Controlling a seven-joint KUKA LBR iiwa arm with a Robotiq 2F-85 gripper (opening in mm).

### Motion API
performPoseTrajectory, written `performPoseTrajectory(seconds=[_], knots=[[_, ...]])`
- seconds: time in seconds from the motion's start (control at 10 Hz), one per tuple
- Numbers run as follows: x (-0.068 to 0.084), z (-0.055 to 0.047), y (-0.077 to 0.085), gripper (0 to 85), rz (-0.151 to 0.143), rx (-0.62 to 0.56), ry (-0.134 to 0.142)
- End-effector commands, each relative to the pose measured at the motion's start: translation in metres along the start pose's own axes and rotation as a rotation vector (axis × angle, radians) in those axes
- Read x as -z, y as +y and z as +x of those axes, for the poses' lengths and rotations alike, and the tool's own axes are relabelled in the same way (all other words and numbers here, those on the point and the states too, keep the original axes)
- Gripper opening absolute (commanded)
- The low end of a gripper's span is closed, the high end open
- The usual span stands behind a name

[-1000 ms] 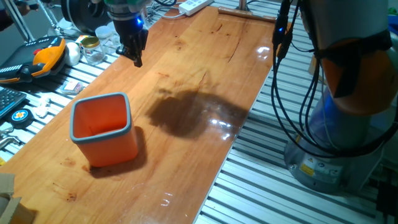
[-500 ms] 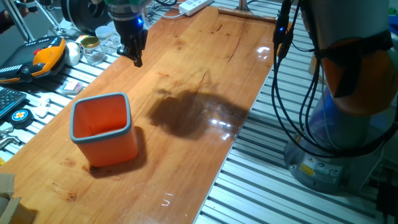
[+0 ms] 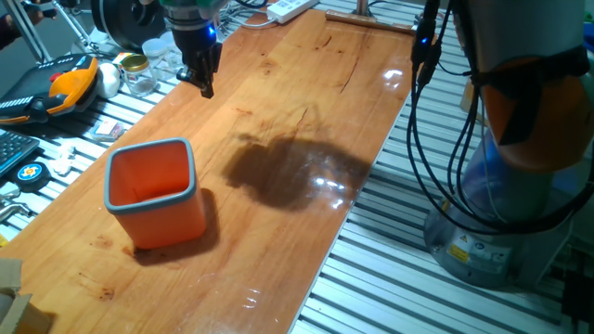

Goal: Put the garbage in the trash can

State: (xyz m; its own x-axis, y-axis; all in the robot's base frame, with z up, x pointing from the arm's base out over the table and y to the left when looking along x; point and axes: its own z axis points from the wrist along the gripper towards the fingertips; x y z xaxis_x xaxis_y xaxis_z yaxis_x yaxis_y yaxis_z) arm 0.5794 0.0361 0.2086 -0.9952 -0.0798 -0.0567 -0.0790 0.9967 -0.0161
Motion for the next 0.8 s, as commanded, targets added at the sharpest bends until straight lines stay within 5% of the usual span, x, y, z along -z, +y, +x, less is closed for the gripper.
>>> performPoseTrajectory(seconds=[0.0, 0.2, 0.7], knots=[[0.0, 0.0, -0.001, 0.0, -0.001, 0.006, 0.004], [-0.004, 0.002, -0.007, 0.0, 0.006, 0.018, -0.005], [0.004, 0.007, -0.013, 0.0, -0.016, 0.033, 0.042]])
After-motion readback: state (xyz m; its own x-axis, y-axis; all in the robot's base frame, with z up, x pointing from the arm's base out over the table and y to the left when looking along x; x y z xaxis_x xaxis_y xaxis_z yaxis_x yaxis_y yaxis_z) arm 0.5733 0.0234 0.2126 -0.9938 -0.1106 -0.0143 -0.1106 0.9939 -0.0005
